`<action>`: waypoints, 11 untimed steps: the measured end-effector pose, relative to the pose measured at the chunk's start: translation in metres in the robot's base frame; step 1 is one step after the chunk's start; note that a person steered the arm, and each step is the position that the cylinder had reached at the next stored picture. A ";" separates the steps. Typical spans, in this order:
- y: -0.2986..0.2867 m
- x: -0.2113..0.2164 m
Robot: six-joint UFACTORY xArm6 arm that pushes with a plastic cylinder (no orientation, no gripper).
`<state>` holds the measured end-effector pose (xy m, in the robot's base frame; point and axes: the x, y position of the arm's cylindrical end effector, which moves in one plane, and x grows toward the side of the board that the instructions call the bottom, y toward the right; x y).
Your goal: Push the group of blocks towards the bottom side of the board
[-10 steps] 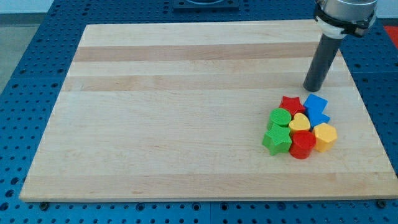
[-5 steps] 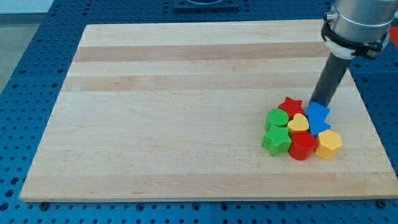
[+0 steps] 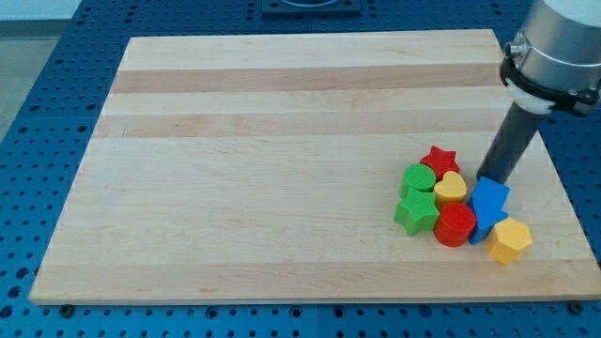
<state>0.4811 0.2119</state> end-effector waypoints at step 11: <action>-0.059 0.005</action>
<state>0.4863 0.1529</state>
